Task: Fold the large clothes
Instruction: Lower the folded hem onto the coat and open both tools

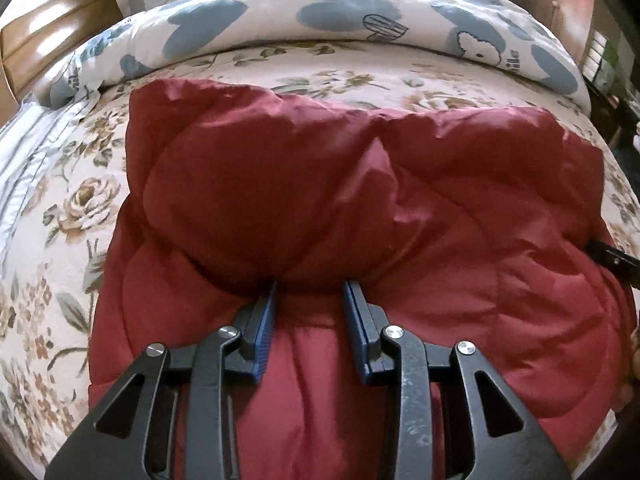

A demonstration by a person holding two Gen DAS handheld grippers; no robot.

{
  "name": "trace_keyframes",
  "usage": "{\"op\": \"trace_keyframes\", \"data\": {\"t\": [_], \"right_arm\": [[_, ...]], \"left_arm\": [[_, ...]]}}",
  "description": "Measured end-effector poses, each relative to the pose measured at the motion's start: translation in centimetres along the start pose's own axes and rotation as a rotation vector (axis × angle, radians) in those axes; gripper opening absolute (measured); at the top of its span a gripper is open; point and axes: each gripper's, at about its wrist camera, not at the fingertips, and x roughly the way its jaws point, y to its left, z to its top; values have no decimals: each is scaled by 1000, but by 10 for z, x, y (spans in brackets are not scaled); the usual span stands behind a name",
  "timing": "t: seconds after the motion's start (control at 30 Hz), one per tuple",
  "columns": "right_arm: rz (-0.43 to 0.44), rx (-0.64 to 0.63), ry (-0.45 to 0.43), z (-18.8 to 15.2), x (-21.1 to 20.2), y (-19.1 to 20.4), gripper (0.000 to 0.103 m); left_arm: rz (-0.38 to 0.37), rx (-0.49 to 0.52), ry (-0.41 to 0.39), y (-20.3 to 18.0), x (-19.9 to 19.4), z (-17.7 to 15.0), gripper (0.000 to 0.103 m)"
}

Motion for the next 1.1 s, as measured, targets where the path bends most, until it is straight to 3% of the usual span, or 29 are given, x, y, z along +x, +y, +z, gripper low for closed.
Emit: {"op": "trace_keyframes", "data": {"t": [0.2, 0.47, 0.6, 0.87, 1.1], "right_arm": [[-10, 11, -22, -3, 6, 0, 79], [3, 17, -38, -5, 7, -3, 79], [9, 19, -44, -5, 5, -4, 79], [-2, 26, -57, -6, -15, 1, 79], [61, 46, -84, -19, -59, -2, 80]], "left_arm": [[26, 6, 0, -4, 4, 0, 33], [-77, -9, 4, 11, -27, -8, 33], [-109, -12, -32, 22, -53, -23, 44], [-113, -20, -66, 41, -79, -44, 47], [-121, -92, -108, 72, -90, -55, 52]]}}
